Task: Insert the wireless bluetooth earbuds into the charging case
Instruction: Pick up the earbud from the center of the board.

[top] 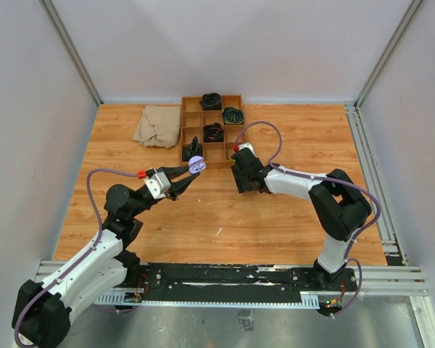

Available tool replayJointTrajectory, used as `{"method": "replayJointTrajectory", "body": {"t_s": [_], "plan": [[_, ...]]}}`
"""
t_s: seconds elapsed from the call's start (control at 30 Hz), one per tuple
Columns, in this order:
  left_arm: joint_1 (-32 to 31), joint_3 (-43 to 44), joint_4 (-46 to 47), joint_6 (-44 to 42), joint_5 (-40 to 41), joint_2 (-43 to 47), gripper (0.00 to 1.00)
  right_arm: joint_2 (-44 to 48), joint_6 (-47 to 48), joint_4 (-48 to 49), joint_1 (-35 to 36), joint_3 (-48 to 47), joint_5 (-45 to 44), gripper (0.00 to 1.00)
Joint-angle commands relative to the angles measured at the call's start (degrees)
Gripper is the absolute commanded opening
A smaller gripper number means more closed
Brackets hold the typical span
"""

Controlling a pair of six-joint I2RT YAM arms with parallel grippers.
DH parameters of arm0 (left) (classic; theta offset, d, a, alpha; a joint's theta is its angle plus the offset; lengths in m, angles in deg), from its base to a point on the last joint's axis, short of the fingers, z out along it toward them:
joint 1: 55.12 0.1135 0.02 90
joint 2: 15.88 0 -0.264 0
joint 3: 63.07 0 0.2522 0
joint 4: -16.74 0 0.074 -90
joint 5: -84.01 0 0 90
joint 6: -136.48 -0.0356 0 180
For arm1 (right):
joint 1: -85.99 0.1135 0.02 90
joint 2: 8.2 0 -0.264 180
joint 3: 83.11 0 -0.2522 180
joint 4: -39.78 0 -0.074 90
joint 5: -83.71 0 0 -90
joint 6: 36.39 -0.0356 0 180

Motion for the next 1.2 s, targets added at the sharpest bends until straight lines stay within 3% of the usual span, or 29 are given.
{"method": "replayJointTrajectory", "body": {"t_s": [0.0, 0.53, 0.83, 1.17], "plan": [[0.2, 1.8, 1.3, -0.6, 0.1, 0.7, 0.0, -0.8, -1.2, 0.6, -0.7, -0.2, -2.1, 0.55], [0.2, 1.9, 1.3, -0.5, -0.3, 0.3, 0.0, 3.4, -0.6, -2.6, -1.2, 2.7, -2.6, 0.55], [0.2, 1.9, 1.3, -0.4, -0.5, 0.3, 0.0, 3.7, -1.2, -4.1, -2.8, -0.9, 3.8, 0.54], [0.2, 1.9, 1.3, -0.3, -0.5, 0.4, 0.0, -1.9, -5.2, -7.9, -3.7, -5.9, 3.8, 0.41]]}}
